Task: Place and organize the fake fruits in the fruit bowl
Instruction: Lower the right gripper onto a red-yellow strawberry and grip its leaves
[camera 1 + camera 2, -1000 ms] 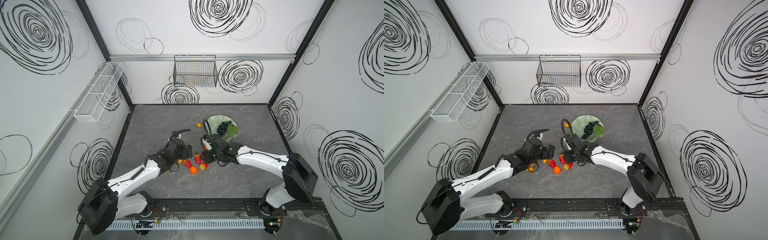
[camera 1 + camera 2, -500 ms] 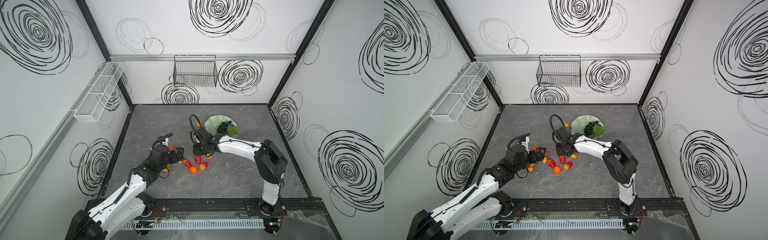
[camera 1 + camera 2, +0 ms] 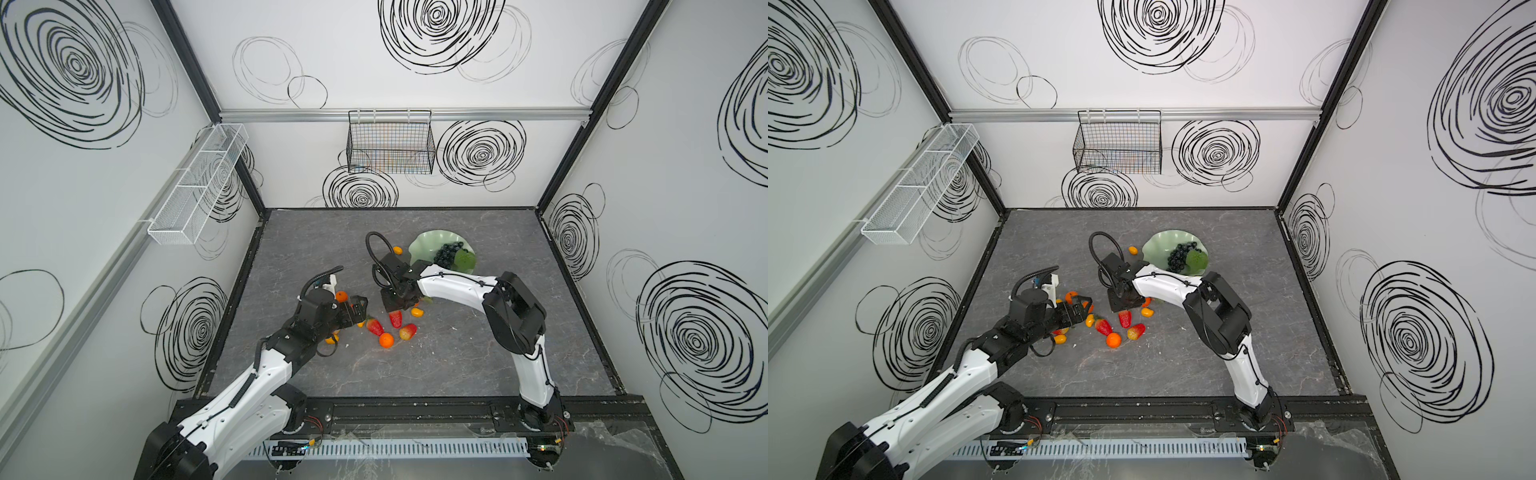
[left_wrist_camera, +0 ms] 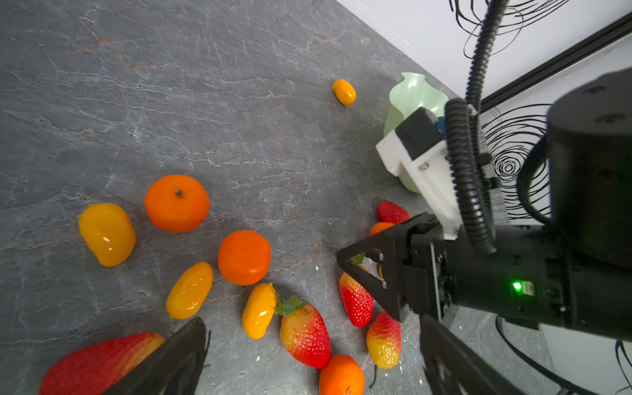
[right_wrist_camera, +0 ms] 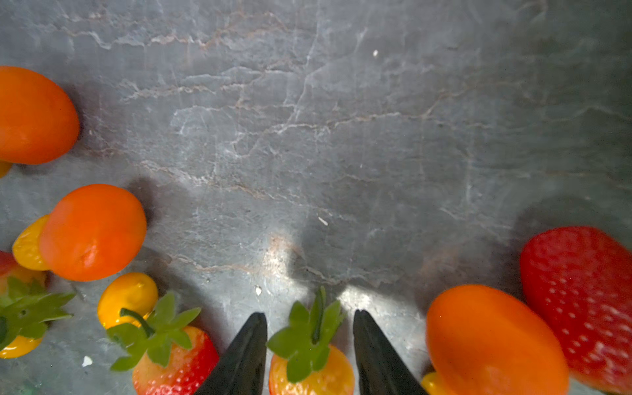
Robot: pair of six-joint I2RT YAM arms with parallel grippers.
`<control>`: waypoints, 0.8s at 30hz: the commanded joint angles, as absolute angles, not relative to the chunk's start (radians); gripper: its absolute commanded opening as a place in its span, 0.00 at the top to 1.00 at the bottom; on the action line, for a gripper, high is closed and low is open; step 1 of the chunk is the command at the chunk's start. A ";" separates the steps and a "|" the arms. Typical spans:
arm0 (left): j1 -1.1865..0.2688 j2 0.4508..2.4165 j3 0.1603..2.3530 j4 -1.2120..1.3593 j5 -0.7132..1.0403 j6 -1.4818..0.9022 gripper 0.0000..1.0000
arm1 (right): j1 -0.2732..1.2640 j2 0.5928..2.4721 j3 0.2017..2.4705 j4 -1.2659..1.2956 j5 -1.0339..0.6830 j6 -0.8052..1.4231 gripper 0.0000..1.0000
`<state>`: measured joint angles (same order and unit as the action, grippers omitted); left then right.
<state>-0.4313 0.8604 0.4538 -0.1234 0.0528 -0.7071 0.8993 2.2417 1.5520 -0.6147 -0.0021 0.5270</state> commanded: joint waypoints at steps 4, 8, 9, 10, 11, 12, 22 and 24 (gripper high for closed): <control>-0.416 0.861 0.446 -0.081 0.066 -0.700 0.01 | 0.906 2.288 1.622 -0.665 0.022 0.527 0.57; -0.412 0.858 0.442 -0.078 0.075 -0.708 0.01 | 0.906 2.311 1.649 -0.685 0.032 0.524 0.61; -0.411 0.857 0.443 -0.079 0.074 -0.709 0.01 | 0.905 2.313 1.651 -0.687 0.031 0.523 0.62; -0.410 0.857 0.442 -0.080 0.074 -0.709 0.00 | 0.905 2.315 1.652 -0.687 0.031 0.525 0.63; -0.410 0.857 0.442 -0.080 0.075 -0.707 0.00 | 0.906 2.316 1.652 -0.685 0.031 0.525 0.65; -0.410 0.857 0.442 -0.079 0.073 -0.706 0.00 | 0.906 2.318 1.654 -0.686 0.030 0.525 0.66; -0.408 0.853 0.447 -0.081 0.077 -0.707 0.00 | 0.907 2.300 1.651 -0.681 0.025 0.528 0.78; -0.408 0.853 0.446 -0.081 0.074 -0.704 0.00 | 0.908 2.297 1.648 -0.678 0.025 0.528 0.80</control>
<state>-0.4175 0.8608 0.4496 -0.1112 0.0704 -0.7071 0.9009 2.2925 1.6234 -0.6800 0.0196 0.5201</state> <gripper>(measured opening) 0.995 0.207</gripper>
